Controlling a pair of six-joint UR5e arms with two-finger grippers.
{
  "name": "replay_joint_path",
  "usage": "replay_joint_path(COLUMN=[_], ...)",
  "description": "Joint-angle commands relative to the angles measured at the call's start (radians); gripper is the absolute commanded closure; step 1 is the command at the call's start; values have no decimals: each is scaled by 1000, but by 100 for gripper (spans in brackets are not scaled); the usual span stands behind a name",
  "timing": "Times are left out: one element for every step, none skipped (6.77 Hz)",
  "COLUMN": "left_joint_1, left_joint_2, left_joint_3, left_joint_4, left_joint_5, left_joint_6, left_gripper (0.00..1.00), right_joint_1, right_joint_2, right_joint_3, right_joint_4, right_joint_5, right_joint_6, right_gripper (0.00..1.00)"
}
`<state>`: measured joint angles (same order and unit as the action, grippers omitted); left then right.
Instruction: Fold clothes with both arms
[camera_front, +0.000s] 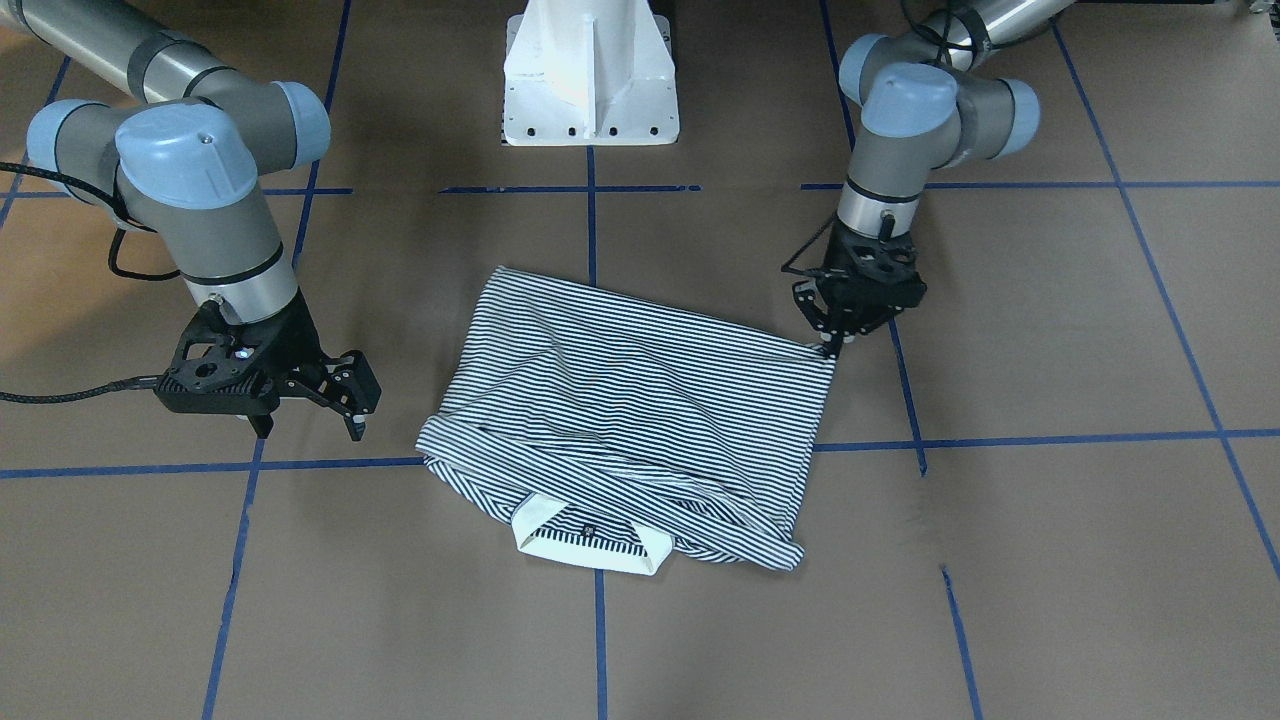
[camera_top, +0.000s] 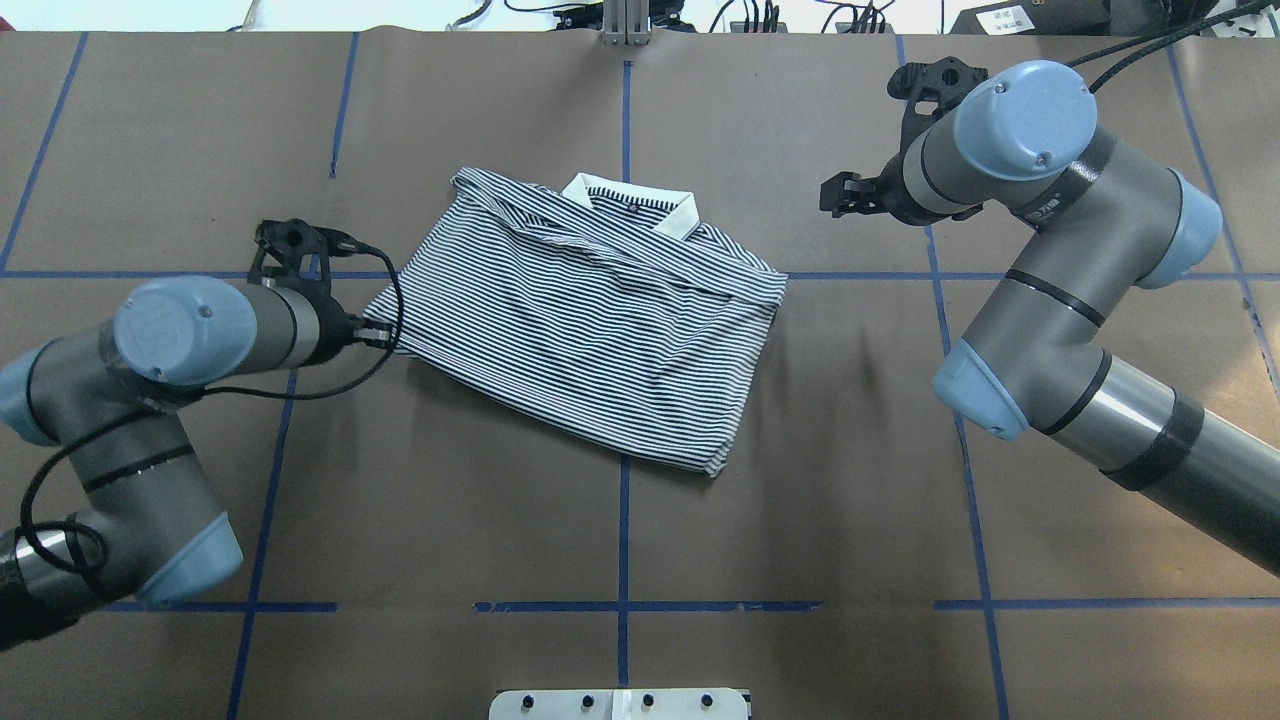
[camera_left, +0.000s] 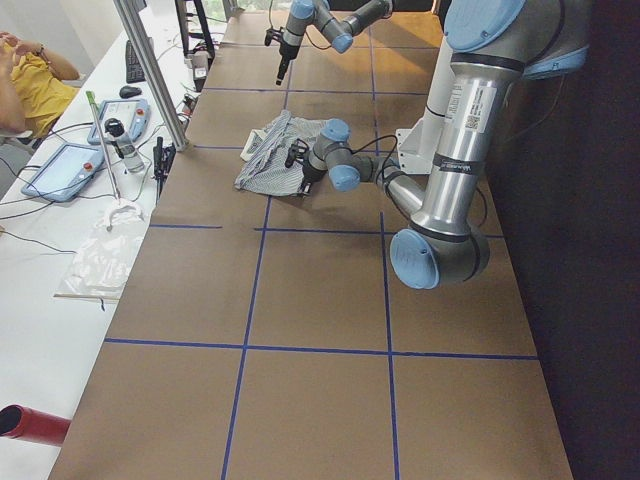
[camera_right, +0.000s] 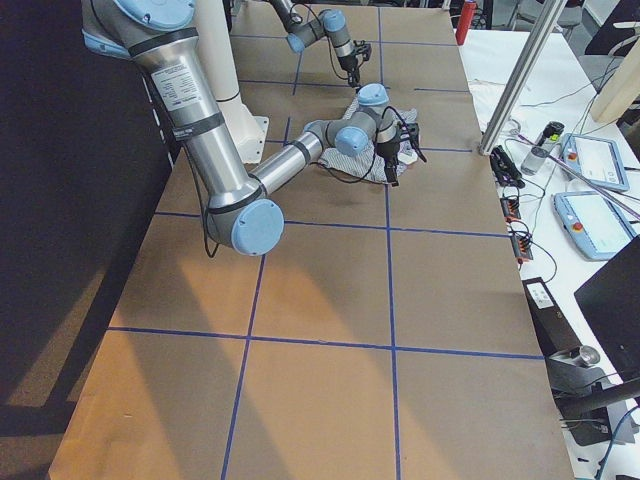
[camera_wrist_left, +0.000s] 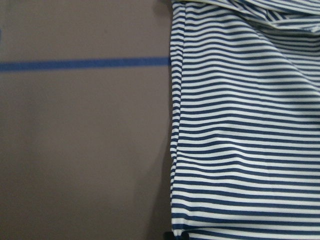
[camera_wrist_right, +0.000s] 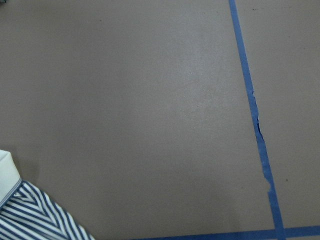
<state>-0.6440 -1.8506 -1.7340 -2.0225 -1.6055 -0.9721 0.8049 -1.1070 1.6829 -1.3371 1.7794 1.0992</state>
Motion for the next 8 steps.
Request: replay_joint_path(left_joint_1=[-183,-222,-250,-272,-275,-276,-310,-325], left_joint_2=[-133,-291,-432,-490,-478,-443,-434,-412], left_joint_3=[229,483,753,859,857,813,767,740], left_joint_4=[-28,-139,-288,-336,-343,-367,-370,-378], left_joint_5=[-1,4,63,97,95,85,-15,-102], left_joint_6=[160,164,177,231,236,304,385,404], left_gripper=[100,100,100,100,62,1,0,0], right_joint_1=[-1,-1,-1,-1,-1,-10,-36,-68], right_joint_2=[1,1,3,3,7,15,57,152], right_joint_3=[-2,-2,1,1,3,-2,-17,-90], right_joint_4=[1,1,1,1,1,1,0,3], right_joint_5=[0,0,0,0,0,0,-5,-14], right_joint_6=[5,5,5,7,10,51,179,347], right_gripper=[0,0,0,0,0,0,1,19])
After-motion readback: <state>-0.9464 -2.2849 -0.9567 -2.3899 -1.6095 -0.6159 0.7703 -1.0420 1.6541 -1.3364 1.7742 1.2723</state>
